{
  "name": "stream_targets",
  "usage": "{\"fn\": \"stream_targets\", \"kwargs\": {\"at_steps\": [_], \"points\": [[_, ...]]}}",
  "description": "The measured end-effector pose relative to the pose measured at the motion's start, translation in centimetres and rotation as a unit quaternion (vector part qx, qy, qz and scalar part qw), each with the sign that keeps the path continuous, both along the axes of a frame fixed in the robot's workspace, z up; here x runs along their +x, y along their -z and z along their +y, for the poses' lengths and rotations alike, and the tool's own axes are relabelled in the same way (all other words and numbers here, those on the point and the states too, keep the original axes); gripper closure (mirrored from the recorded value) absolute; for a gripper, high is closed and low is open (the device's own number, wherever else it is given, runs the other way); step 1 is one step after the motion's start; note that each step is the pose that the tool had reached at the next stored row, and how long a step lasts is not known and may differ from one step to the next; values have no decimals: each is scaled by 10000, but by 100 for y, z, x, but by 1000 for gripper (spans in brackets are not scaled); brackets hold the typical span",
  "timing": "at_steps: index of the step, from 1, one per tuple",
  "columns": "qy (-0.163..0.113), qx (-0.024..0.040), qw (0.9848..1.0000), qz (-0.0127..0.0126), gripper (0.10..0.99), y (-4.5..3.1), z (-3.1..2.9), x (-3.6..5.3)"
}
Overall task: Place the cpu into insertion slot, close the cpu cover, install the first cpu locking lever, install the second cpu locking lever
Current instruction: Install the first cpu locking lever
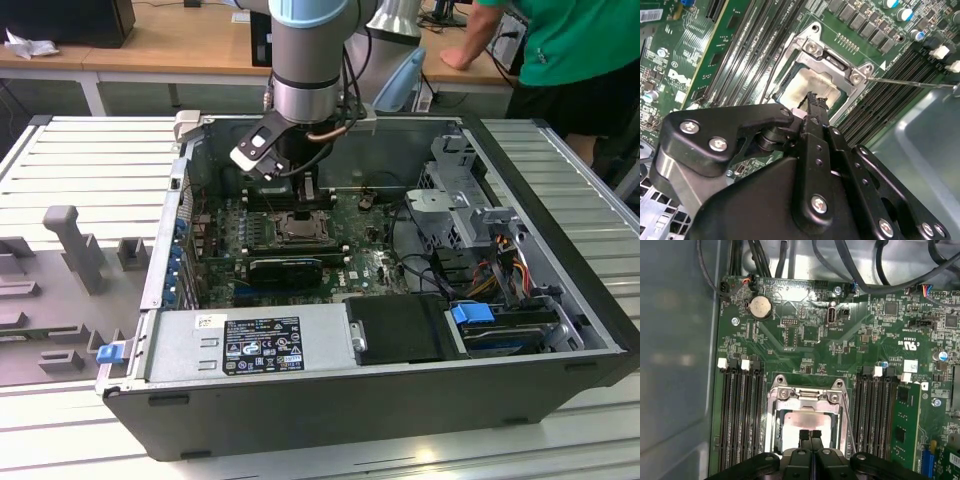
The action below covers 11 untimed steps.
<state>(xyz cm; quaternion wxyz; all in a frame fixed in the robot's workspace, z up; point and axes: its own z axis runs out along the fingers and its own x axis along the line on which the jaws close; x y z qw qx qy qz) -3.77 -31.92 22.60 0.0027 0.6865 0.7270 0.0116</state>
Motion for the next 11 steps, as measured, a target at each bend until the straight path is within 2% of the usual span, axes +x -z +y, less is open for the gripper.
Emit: {"fn": "stream_targets", "kwargs": {"at_steps": [3,11], "points": [[-1,-2,10000,1,980,-8,-1,-11],[0,0,10000,0,980,-96,0,-11]]}}
